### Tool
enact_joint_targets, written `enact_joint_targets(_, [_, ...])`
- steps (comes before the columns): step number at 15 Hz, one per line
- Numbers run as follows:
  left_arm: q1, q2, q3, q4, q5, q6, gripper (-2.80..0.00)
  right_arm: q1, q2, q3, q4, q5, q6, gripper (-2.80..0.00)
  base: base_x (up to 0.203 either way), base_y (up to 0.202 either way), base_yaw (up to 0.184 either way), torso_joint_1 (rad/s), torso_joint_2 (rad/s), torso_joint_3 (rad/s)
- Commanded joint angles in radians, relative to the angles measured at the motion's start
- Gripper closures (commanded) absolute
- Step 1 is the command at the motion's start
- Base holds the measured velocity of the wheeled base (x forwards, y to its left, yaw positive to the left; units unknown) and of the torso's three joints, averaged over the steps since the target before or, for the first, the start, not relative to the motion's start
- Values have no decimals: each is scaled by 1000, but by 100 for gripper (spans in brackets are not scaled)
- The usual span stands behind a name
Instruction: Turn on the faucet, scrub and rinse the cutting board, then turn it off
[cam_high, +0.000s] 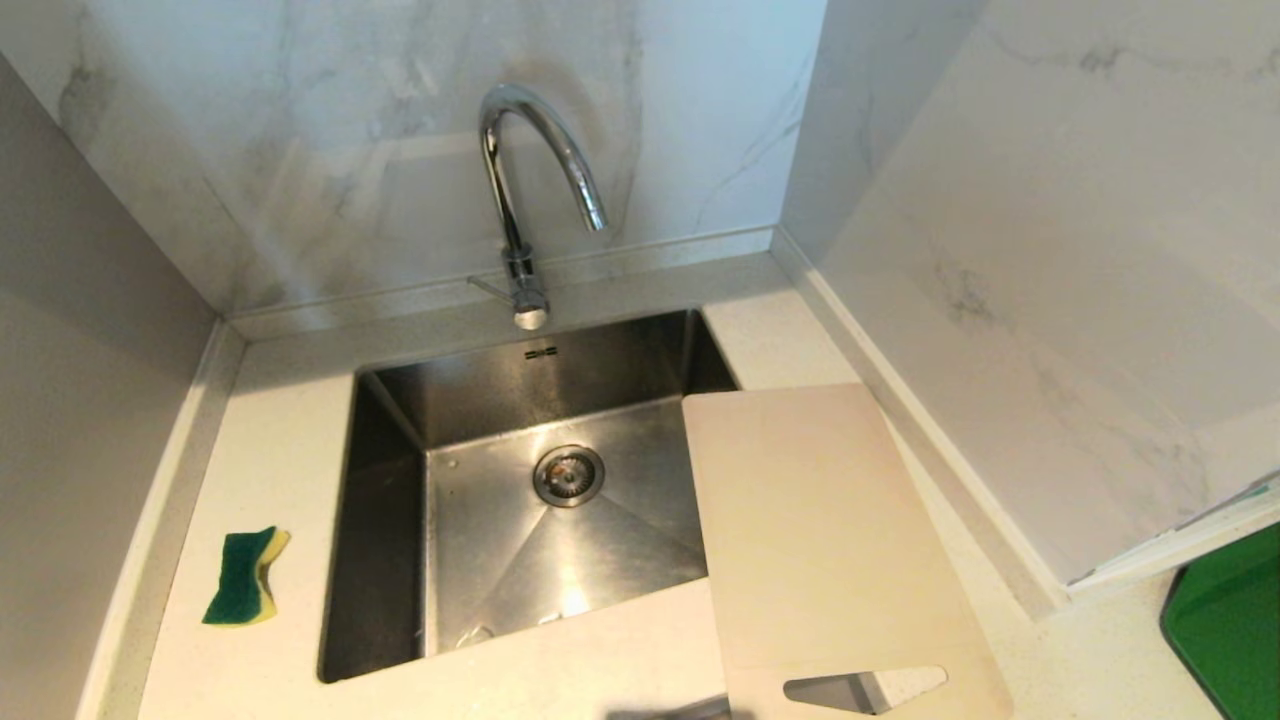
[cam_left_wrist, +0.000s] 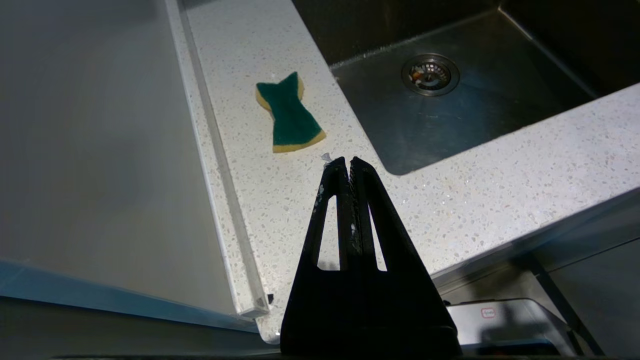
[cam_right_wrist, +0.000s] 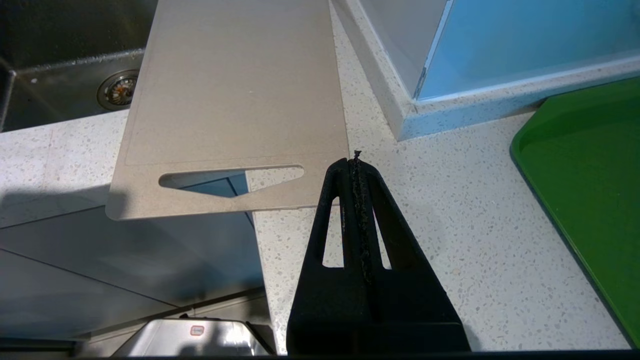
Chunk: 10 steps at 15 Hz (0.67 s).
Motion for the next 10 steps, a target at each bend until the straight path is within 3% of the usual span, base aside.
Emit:
enact_joint_targets(1, [0, -3, 2, 0, 10, -9, 0, 0, 0, 2, 0, 0, 0, 0, 0, 0, 0, 0, 0, 0])
enact_joint_targets(4, [0, -3, 2, -1, 26, -42, 0, 0, 0, 2, 0, 0, 0, 0, 0, 0, 0, 0, 0, 0])
enact_joint_targets(10, [0, -2, 2, -4, 26, -46, 0, 0, 0, 2, 0, 0, 0, 0, 0, 0, 0, 0, 0, 0])
